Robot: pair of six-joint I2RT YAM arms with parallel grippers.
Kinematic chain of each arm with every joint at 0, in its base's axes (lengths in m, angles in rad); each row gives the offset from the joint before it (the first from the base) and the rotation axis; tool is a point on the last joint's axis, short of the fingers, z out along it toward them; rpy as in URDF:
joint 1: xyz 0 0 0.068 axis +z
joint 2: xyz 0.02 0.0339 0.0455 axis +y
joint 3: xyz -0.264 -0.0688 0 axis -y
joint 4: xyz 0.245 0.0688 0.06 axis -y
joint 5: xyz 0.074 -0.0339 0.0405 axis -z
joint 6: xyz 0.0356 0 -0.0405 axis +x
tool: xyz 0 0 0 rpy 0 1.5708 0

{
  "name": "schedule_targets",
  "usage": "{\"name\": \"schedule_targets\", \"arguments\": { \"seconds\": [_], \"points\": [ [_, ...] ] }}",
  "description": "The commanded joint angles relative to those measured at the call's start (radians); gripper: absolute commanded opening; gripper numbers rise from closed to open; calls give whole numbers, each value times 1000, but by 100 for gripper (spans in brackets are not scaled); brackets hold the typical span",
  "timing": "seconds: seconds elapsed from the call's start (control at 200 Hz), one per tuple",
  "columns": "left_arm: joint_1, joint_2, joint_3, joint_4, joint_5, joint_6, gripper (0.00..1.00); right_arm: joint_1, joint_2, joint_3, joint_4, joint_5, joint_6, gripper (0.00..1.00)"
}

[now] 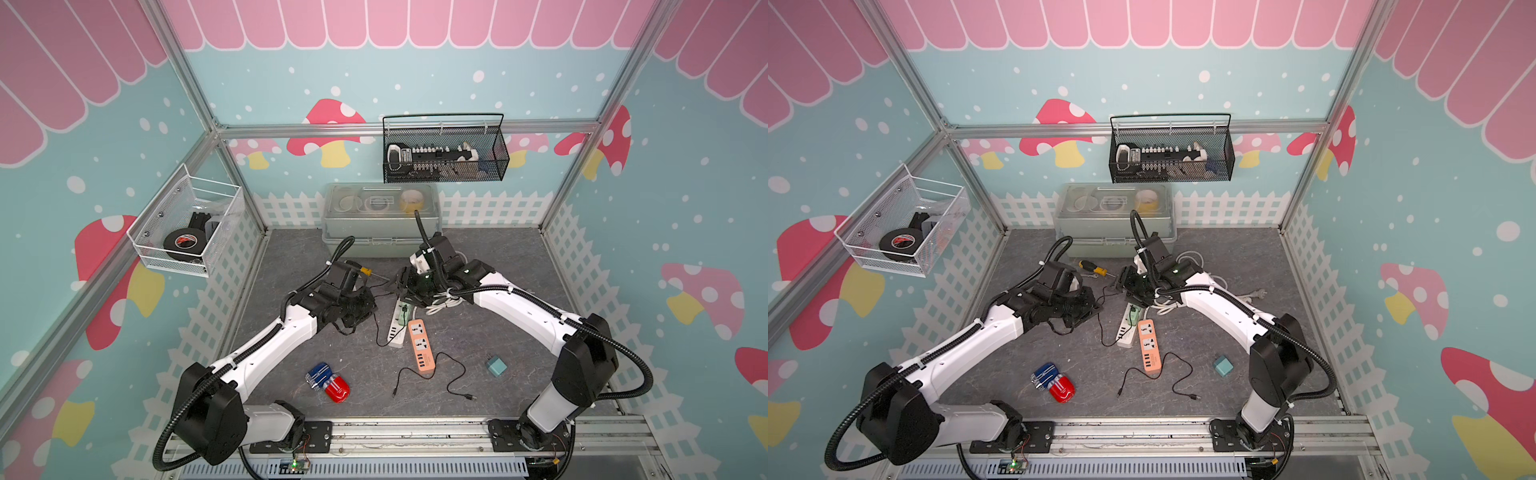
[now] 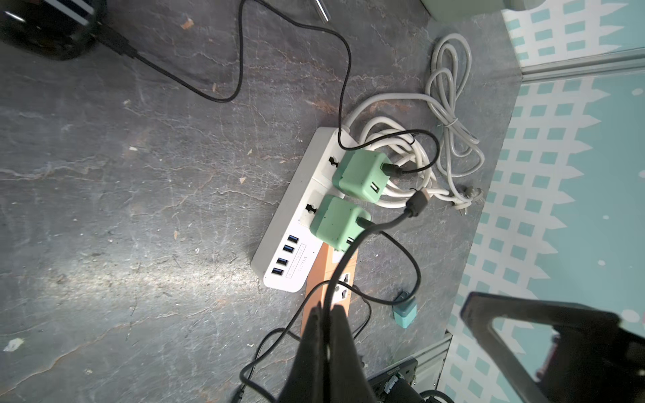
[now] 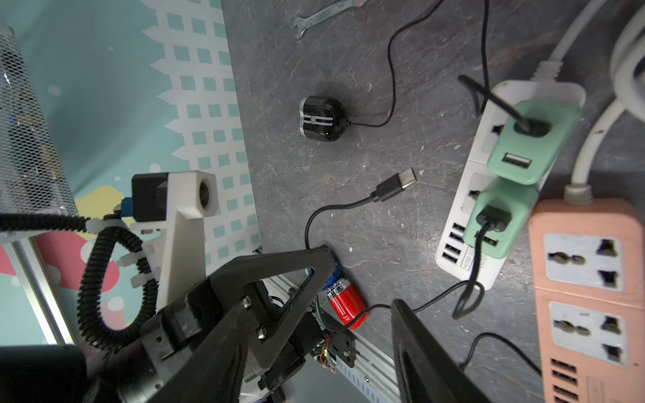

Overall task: Charge the electric shaver
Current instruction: Pick up the charging cable from the center of the board.

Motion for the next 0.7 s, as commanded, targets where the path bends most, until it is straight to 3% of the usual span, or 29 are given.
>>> {"name": "schedule_targets", "arguments": {
  "seconds": [0.0,0.11,0.435,0.695],
  "points": [
    [-6,-36,-5,26,-47,-30,0,9,8,-48,67,-48,219,63],
    [-15,-44,-6,49,-44,-36,0,20,-13,-110,180,-17,328,63],
    [-40,-48,-11,82,-37,-49,0,38,63,-93,352,-4,495,63],
    [-62,-60,4,99,-41,-49,0,59,114,-91,360,-1,522,47]
  ]
}}
